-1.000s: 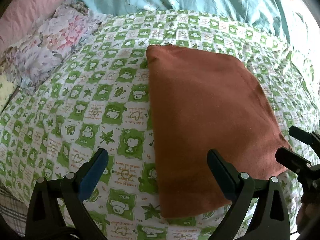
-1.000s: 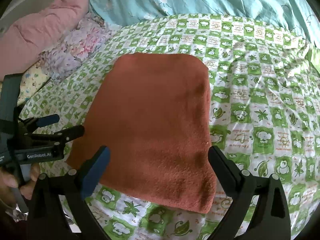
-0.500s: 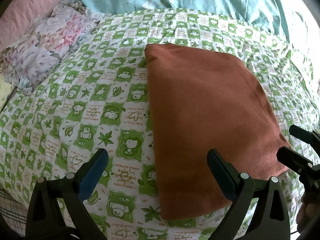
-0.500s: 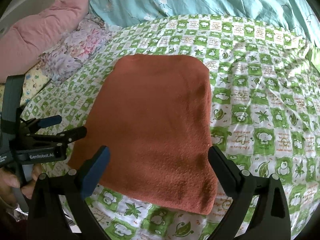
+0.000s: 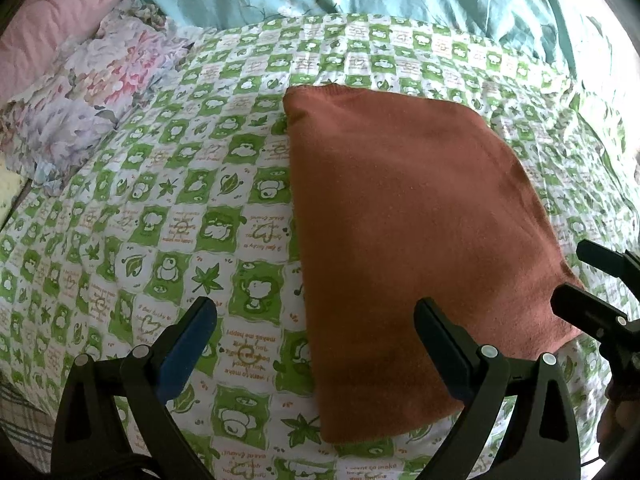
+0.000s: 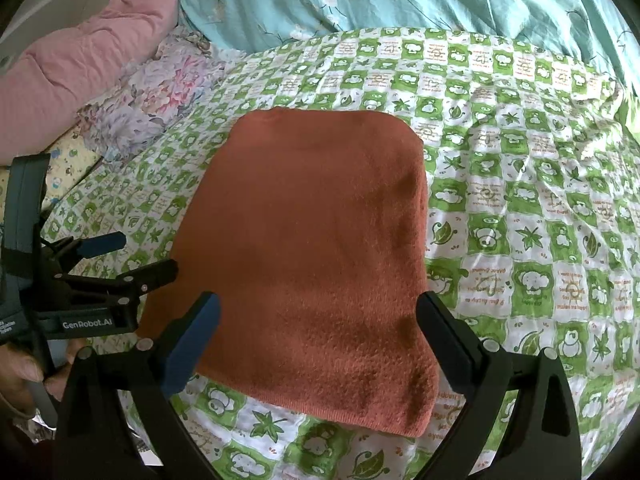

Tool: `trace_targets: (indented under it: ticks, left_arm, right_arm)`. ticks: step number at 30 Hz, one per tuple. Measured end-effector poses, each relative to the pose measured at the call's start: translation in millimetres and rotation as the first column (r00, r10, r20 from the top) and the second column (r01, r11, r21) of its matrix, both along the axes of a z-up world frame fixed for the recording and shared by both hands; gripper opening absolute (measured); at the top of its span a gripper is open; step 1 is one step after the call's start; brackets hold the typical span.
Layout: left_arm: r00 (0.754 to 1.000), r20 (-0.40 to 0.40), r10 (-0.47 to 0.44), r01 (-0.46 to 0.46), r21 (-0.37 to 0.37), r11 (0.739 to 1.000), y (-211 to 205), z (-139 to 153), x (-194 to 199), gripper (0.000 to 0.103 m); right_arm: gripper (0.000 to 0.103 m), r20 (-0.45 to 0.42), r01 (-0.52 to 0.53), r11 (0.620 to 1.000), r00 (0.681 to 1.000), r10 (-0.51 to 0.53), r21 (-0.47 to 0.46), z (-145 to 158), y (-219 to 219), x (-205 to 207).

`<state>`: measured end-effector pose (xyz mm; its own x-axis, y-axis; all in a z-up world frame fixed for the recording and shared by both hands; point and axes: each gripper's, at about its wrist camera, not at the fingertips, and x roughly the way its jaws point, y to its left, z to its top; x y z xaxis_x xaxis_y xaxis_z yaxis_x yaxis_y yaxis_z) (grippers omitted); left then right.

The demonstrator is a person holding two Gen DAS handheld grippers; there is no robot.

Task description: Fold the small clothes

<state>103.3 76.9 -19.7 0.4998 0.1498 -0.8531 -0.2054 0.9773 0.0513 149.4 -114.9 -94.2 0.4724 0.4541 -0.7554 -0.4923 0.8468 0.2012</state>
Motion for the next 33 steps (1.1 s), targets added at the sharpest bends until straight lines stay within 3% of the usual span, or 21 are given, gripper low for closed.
trace_targets:
  ticks: [33]
  left_arm:
    - [1.0, -0.008, -0.022, 0.022, -0.016, 1.0, 5.9, -4.2, 10.8, 0.099]
  right_arm:
    - [0.098, -0.001, 0.028, 1.0, 1.0, -0.028, 0.003, -3.9, 0.4, 17.1]
